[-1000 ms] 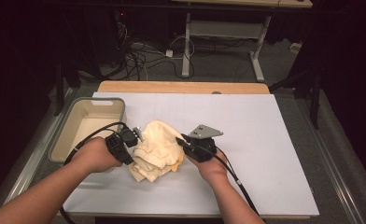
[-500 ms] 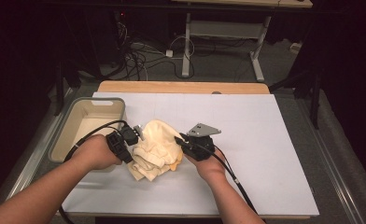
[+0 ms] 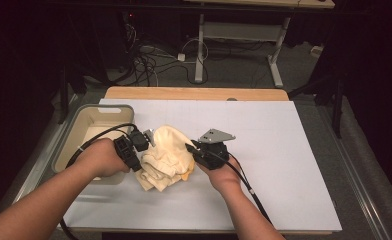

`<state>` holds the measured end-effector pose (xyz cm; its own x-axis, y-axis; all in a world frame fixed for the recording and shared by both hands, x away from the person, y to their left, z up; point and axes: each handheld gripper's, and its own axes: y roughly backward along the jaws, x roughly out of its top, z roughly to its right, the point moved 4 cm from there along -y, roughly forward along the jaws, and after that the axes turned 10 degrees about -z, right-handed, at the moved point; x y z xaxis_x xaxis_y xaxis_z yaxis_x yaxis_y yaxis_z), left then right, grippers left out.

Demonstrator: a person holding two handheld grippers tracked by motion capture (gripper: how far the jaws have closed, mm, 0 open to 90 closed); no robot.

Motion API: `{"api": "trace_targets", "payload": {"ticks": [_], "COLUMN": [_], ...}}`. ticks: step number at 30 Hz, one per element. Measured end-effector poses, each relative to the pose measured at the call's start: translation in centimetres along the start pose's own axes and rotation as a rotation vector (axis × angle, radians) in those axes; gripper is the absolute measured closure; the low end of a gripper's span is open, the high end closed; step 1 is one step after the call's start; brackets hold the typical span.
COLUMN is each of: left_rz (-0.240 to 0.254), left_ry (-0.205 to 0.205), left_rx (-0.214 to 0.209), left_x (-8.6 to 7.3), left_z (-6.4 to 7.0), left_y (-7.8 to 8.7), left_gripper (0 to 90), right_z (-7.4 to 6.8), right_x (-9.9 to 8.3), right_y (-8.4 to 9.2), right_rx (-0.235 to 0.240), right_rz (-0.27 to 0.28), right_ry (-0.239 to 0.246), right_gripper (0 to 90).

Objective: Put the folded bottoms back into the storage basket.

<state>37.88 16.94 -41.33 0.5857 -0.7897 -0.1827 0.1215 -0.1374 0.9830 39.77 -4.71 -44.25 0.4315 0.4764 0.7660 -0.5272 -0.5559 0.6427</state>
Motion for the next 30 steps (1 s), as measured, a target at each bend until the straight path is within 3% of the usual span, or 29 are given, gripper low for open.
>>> {"api": "trace_targets", "payload": {"ticks": [12,20,30], "left_rz": [-0.033,-0.040,-0.013], "left_ry": [-0.004,-0.009,0.016], "left_rx": [-0.013,-0.020,-0.013], "left_x": [0.0,-0.2,-2.1], "left_z": [-0.4,-0.7,-1.9], "left_y": [1.3,3.2,5.6], "left_gripper": [77.1,77.1,77.1], "right_z": [0.0,0.2,0.0], "right_x": [0.8,2.1,4.6], "right_y": [0.6,1.4,1.5], "right_rx": [0.010,0.011,0.020], "right_rz": [0.014,0.028,0.048], "right_ry": [0.002,0.013,0.027], "right_gripper": [79.1,79.1,79.1]}}
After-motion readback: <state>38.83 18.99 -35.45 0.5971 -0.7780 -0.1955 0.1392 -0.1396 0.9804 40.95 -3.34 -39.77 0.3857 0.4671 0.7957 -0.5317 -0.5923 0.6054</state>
